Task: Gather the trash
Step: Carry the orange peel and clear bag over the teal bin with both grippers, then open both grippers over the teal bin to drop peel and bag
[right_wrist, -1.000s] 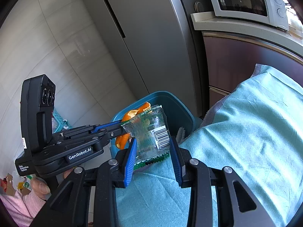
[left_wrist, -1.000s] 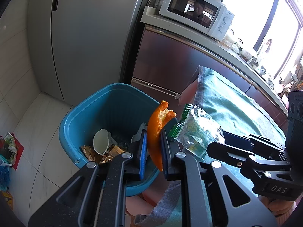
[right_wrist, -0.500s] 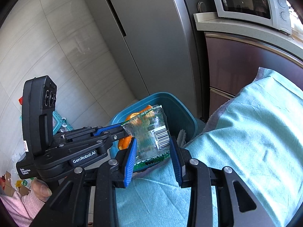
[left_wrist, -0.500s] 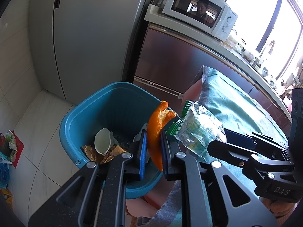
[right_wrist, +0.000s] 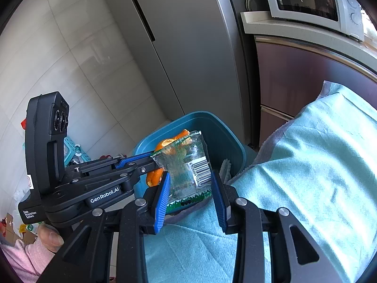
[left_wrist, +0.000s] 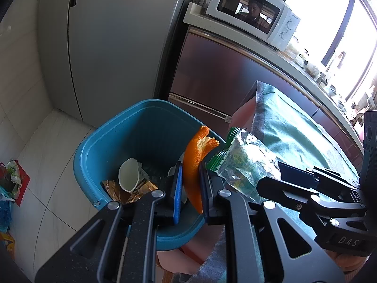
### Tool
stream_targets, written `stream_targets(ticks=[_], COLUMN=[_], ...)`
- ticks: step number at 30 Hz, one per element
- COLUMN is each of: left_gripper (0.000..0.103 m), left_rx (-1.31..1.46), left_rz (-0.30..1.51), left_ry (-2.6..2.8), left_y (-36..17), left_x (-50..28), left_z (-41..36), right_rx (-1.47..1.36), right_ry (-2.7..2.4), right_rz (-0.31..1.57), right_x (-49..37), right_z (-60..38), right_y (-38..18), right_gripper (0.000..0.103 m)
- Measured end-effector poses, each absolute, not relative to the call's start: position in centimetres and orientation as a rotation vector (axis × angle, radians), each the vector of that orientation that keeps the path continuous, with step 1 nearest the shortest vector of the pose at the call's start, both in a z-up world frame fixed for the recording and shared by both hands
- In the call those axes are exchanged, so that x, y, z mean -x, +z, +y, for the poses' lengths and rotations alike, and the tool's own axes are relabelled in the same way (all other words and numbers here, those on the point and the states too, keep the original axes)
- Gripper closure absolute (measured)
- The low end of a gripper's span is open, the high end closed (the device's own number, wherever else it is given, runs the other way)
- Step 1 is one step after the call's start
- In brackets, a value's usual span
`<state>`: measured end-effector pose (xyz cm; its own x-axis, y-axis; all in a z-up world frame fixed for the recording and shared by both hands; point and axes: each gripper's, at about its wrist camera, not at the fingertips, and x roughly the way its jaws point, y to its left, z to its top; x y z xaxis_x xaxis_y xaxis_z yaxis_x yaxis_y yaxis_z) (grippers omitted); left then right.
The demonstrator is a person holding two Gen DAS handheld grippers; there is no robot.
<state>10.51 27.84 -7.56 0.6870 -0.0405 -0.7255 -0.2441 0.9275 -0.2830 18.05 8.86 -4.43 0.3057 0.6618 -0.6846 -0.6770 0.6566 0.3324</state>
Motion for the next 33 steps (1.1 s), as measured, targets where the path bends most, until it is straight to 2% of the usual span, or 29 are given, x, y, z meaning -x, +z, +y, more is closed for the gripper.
stream_targets(ticks=[33], left_gripper=[0.089], left_rx=[0.404], left_rz=[0.863], left_ry=[0.153], left_y=[-10.1], left_x=[-12.1], left_z=[28.9], right_rx=[0.042], right_ry=[0.855], right_rz=[0.948], right_x=[-18.5], right_z=[10.6], right_y=[-6.2], right_gripper=[0.07])
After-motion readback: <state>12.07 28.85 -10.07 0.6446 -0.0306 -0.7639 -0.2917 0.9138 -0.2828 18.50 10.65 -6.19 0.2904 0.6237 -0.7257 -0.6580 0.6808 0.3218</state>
